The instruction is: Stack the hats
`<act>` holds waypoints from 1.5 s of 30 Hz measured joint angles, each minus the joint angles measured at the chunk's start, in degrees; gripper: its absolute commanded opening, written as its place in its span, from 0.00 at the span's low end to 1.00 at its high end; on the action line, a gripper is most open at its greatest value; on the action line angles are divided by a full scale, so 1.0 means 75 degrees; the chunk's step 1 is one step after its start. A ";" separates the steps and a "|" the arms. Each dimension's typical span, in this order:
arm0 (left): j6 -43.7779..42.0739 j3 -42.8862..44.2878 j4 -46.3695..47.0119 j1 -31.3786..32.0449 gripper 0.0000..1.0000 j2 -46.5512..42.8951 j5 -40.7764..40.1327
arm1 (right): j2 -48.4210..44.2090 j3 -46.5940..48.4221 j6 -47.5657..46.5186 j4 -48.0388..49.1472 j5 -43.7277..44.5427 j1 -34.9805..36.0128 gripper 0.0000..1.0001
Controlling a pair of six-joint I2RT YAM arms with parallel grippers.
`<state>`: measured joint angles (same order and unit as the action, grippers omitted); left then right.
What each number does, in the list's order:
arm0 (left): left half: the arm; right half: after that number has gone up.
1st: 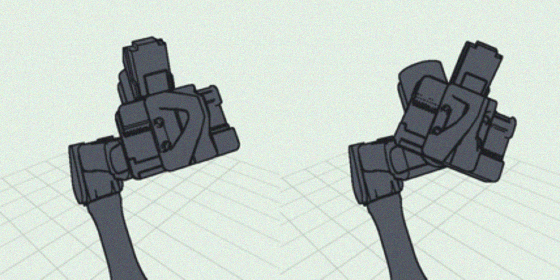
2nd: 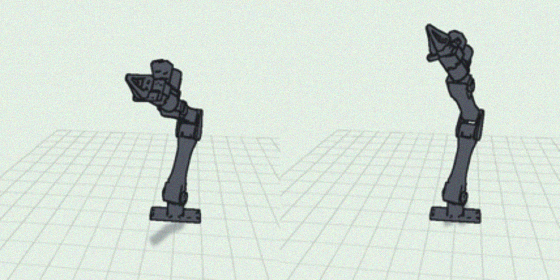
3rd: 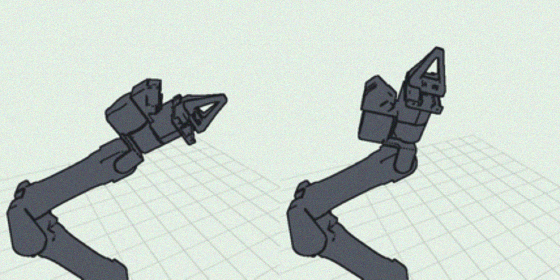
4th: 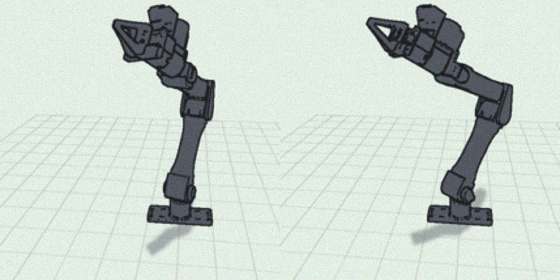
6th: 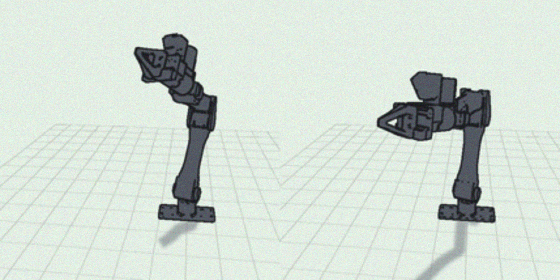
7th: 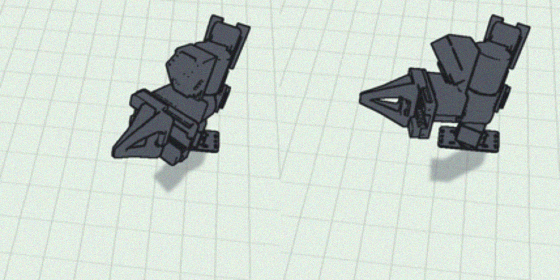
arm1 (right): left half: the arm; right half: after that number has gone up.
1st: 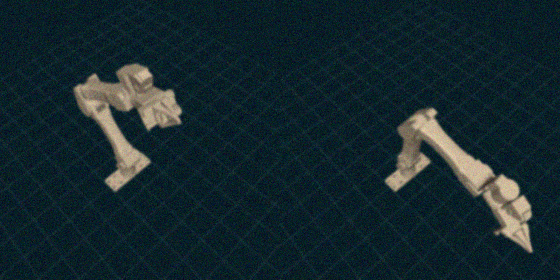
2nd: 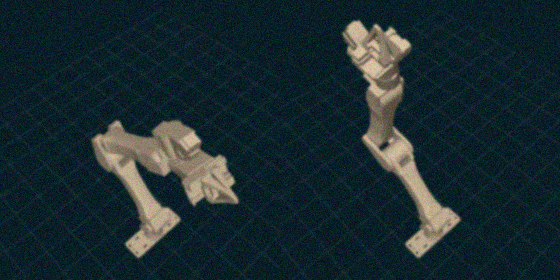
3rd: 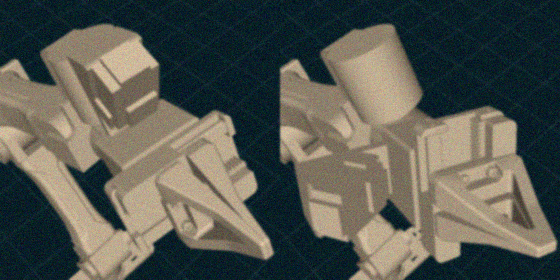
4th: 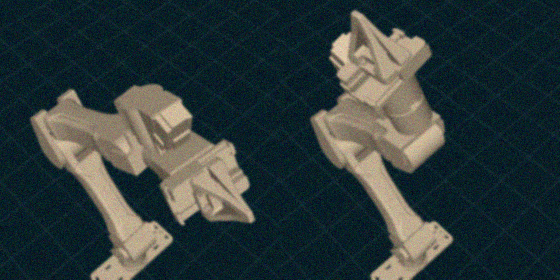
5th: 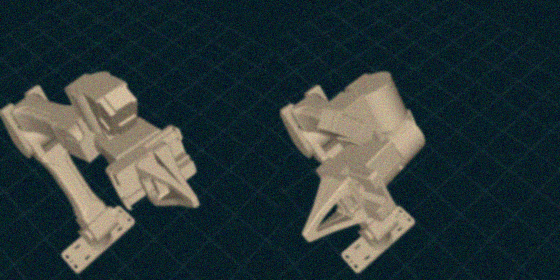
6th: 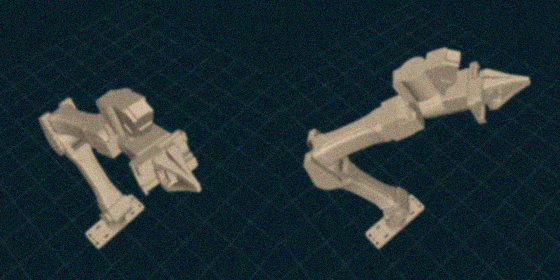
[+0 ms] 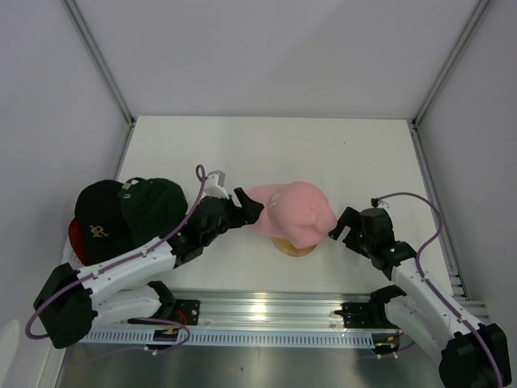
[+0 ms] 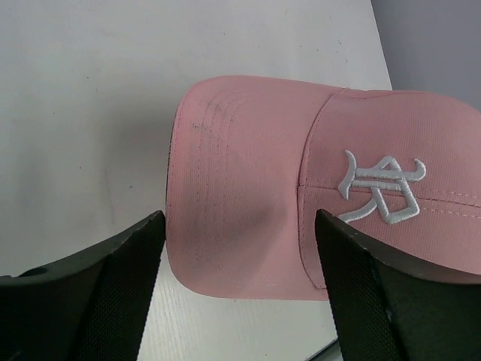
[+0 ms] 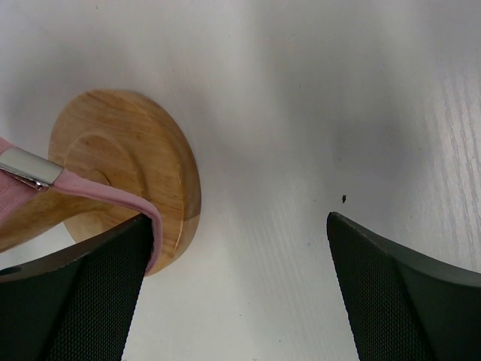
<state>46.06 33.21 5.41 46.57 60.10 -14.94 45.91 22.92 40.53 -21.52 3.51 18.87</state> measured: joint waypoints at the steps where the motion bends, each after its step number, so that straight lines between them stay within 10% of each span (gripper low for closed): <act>1: 0.0006 0.0000 0.0079 -0.0012 0.72 0.0082 0.0023 | 0.0009 -0.0023 0.0003 0.0017 -0.0023 0.0000 0.99; 16: -0.0119 0.0003 0.0784 -0.0152 0.01 0.0516 -0.0032 | 0.0020 0.0883 -0.0128 -0.1241 0.0455 -0.0192 1.00; 35: -0.0291 0.0326 0.1652 -0.0157 0.01 0.1746 0.0772 | -0.2127 0.1842 0.0428 -0.2515 0.1990 -0.0743 0.99; 45: -0.1055 0.0898 0.0793 -0.0061 0.11 0.0775 0.0388 | -0.1513 0.2159 -0.0504 -0.1897 0.0682 -0.0752 0.99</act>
<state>38.15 39.94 11.35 46.11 65.91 -12.03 34.57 39.11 36.75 -35.75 8.62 13.23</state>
